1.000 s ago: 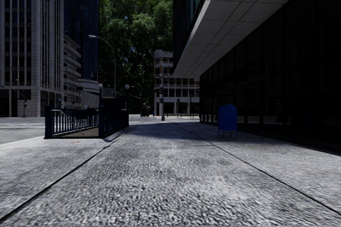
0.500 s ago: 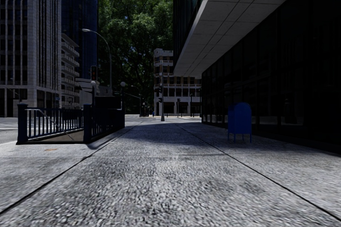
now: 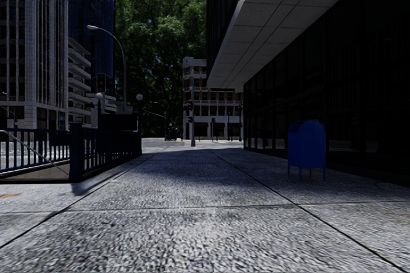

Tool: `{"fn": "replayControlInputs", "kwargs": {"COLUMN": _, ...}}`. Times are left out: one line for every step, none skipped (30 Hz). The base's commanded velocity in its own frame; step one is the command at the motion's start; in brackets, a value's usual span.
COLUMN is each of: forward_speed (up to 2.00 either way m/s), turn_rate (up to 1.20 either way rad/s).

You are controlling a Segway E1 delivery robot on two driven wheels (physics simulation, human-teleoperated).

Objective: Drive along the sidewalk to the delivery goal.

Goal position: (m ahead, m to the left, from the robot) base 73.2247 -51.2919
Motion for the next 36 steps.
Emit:
{"fn": "replayControlInputs", "kwargs": {"forward_speed": 2.0, "turn_rate": -0.17}}
{"fn": "replayControlInputs", "kwargs": {"forward_speed": 2.0, "turn_rate": -0.14}}
{"fn": "replayControlInputs", "kwargs": {"forward_speed": 2.0, "turn_rate": -0.09}}
{"fn": "replayControlInputs", "kwargs": {"forward_speed": 2.0, "turn_rate": -0.07}}
{"fn": "replayControlInputs", "kwargs": {"forward_speed": 2.0, "turn_rate": -0.07}}
{"fn": "replayControlInputs", "kwargs": {"forward_speed": 2.0, "turn_rate": -0.05}}
{"fn": "replayControlInputs", "kwargs": {"forward_speed": 2.0, "turn_rate": 0.0}}
{"fn": "replayControlInputs", "kwargs": {"forward_speed": 2.0, "turn_rate": 0.0}}
{"fn": "replayControlInputs", "kwargs": {"forward_speed": 2.0, "turn_rate": 0.0}}
{"fn": "replayControlInputs", "kwargs": {"forward_speed": 2.0, "turn_rate": 0.0}}
{"fn": "replayControlInputs", "kwargs": {"forward_speed": 2.0, "turn_rate": 0.0}}
{"fn": "replayControlInputs", "kwargs": {"forward_speed": 2.0, "turn_rate": 0.0}}
{"fn": "replayControlInputs", "kwargs": {"forward_speed": 2.0, "turn_rate": 0.0}}
{"fn": "replayControlInputs", "kwargs": {"forward_speed": 2.0, "turn_rate": 0.0}}
{"fn": "replayControlInputs", "kwargs": {"forward_speed": 2.0, "turn_rate": 0.0}}
{"fn": "replayControlInputs", "kwargs": {"forward_speed": 2.0, "turn_rate": -0.02}}
{"fn": "replayControlInputs", "kwargs": {"forward_speed": 2.0, "turn_rate": -0.02}}
{"fn": "replayControlInputs", "kwargs": {"forward_speed": 2.0, "turn_rate": -0.18}}
{"fn": "replayControlInputs", "kwargs": {"forward_speed": 2.0, "turn_rate": -0.23}}
{"fn": "replayControlInputs", "kwargs": {"forward_speed": 2.0, "turn_rate": -0.23}}
{"fn": "replayControlInputs", "kwargs": {"forward_speed": 2.0, "turn_rate": -0.25}}
{"fn": "replayControlInputs", "kwargs": {"forward_speed": 2.0, "turn_rate": -0.25}}
{"fn": "replayControlInputs", "kwargs": {"forward_speed": 2.0, "turn_rate": -0.25}}
{"fn": "replayControlInputs", "kwargs": {"forward_speed": 2.0, "turn_rate": -0.25}}
{"fn": "replayControlInputs", "kwargs": {"forward_speed": 2.0, "turn_rate": -0.25}}
{"fn": "replayControlInputs", "kwargs": {"forward_speed": 2.0, "turn_rate": -0.25}}
{"fn": "replayControlInputs", "kwargs": {"forward_speed": 2.0, "turn_rate": -0.21}}
{"fn": "replayControlInputs", "kwargs": {"forward_speed": 2.0, "turn_rate": -0.21}}
{"fn": "replayControlInputs", "kwargs": {"forward_speed": 2.0, "turn_rate": -0.13}}
{"fn": "replayControlInputs", "kwargs": {"forward_speed": 2.0, "turn_rate": -0.06}}
{"fn": "replayControlInputs", "kwargs": {"forward_speed": 2.0, "turn_rate": 0.0}}
{"fn": "replayControlInputs", "kwargs": {"forward_speed": 2.0, "turn_rate": 0.0}}
{"fn": "replayControlInputs", "kwargs": {"forward_speed": 2.0, "turn_rate": 0.0}}
{"fn": "replayControlInputs", "kwargs": {"forward_speed": 2.0, "turn_rate": 0.0}}
{"fn": "replayControlInputs", "kwargs": {"forward_speed": 2.0, "turn_rate": 0.0}}
{"fn": "replayControlInputs", "kwargs": {"forward_speed": 2.0, "turn_rate": 0.0}}
